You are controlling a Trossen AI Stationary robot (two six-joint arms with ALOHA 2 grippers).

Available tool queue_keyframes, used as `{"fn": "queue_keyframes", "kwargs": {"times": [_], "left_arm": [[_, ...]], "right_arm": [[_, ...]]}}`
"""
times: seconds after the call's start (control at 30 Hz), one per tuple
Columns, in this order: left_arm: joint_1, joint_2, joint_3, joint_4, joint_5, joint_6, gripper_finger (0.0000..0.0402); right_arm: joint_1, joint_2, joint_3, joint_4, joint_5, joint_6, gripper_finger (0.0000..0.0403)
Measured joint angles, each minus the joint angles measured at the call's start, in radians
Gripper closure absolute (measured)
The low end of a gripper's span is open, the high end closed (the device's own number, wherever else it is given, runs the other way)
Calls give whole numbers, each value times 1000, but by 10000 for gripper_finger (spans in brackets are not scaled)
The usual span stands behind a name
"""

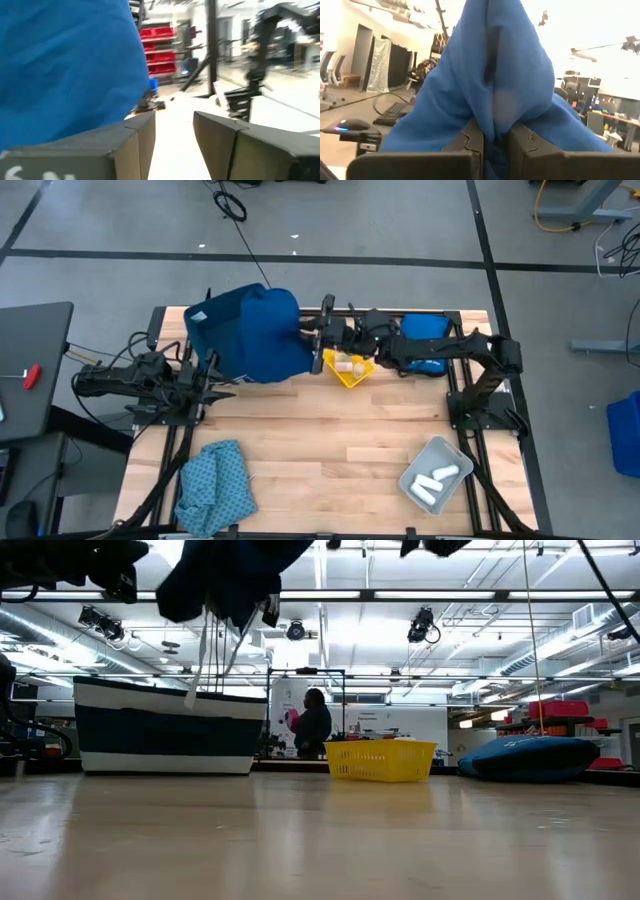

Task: Pick & place medical supplies in basket/bin
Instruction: Put the dark blue patient gown into the blue bin

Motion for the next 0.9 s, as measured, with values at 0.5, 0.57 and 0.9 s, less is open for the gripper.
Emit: {"fn": "queue_keyframes", "kwargs": {"times": [0.5, 0.57, 0.9], "left_arm": [[0, -3, 105, -192, -441, 42, 266], [0, -4, 105, -138, -457, 72, 266], [23, 12, 105, -44, -656, 143, 243]], "right_arm": [[-140, 197, 21, 199, -102, 118, 364], [-159, 225, 65, 176, -103, 119, 364], [-171, 447, 424, -46, -190, 86, 364]]}}
